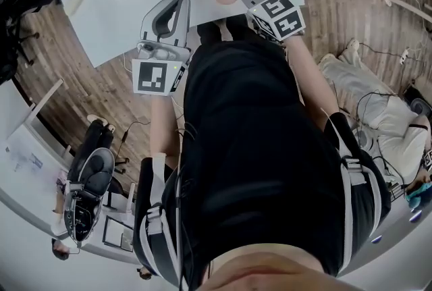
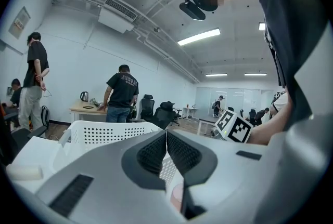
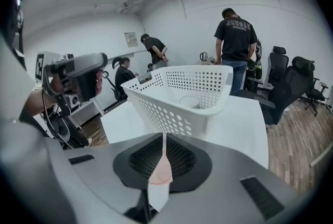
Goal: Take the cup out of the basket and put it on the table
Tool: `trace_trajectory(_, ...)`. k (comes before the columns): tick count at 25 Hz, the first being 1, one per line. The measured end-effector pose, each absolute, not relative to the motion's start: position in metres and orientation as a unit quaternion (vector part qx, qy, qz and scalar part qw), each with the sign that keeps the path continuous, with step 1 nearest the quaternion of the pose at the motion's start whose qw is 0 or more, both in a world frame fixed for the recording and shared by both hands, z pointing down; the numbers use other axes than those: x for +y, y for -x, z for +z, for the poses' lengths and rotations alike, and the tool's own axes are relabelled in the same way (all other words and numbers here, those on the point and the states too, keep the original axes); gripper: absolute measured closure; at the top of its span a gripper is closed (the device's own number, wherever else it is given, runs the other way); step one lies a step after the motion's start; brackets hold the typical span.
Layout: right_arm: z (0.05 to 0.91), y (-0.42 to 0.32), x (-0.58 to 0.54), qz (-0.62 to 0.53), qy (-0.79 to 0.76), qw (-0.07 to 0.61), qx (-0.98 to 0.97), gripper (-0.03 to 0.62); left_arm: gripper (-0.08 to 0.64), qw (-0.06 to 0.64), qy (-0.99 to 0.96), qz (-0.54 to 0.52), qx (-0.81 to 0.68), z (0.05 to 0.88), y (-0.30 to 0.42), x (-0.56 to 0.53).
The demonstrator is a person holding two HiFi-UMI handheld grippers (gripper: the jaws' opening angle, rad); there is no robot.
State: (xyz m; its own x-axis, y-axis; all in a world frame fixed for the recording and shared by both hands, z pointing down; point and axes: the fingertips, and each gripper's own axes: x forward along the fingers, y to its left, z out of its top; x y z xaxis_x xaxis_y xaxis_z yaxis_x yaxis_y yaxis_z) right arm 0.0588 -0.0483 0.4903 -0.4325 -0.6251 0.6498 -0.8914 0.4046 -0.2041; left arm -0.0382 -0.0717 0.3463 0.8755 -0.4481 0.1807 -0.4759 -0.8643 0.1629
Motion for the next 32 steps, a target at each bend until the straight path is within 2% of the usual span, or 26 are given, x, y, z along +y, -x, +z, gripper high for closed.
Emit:
trace_trajectory(12, 0.357, -0.06, -0.051, 0.107, -0.48, 0.063, -0.868, 0.569, 0.54, 0.097, -0.968, 0.05, -0.224, 0.33, 0.029, -0.071)
trace_trajectory(23, 0.343, -0.047, -0.047, 0.1, -0.467, 0.058, -0.876, 0.571, 0.54, 0.103, -0.969, 0.037, -0.22, 0.321, 0.041, -0.074)
trace_trajectory(32, 0.344, -0.041, -0.054, 0.086, -0.454, 0.084, -0.883, 0.571, 0.54, 0.104, -0.969, 0.04, -0.222, 0.323, 0.044, -0.068)
